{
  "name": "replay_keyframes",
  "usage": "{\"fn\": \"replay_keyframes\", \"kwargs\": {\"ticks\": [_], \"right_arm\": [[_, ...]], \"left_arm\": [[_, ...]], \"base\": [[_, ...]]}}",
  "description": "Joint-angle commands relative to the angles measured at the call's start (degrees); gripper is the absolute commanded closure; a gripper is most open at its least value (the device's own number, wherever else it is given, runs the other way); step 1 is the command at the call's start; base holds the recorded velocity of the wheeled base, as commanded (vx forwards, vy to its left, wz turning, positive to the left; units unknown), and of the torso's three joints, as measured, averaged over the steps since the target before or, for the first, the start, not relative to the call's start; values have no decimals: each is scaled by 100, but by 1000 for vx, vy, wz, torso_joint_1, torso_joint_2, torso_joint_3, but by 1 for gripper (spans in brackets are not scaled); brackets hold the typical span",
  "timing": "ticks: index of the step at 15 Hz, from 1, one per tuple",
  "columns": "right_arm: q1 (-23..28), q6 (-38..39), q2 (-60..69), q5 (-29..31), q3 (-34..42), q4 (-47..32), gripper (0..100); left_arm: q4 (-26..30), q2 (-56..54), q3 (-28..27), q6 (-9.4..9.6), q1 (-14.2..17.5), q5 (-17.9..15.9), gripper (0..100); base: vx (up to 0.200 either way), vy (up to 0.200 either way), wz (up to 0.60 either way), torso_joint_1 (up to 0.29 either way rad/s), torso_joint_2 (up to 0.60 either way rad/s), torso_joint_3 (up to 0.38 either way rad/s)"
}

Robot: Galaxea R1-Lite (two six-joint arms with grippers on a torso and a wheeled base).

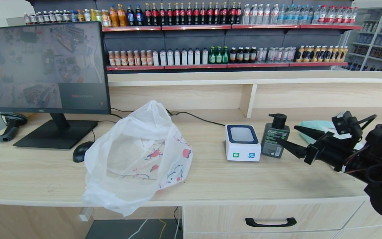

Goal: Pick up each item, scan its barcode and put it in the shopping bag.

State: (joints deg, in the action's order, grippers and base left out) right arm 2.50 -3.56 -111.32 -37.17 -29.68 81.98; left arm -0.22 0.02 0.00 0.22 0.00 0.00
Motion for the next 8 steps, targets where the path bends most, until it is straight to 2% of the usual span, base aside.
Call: {"fn": "replay_keyframes", "kwargs": {"ticks": [1, 8], "right_arm": [[-100, 4, -372, -18, -310, 11, 0], [-347, -4, -320, -18, -240, 2, 0]], "left_arm": [[-4, -2, 0, -4, 0, 0, 0], [-4, -2, 0, -4, 0, 0, 0]], "base": [[0, 0, 0, 0, 0, 0], [0, 0, 0, 0, 0, 0]]}}
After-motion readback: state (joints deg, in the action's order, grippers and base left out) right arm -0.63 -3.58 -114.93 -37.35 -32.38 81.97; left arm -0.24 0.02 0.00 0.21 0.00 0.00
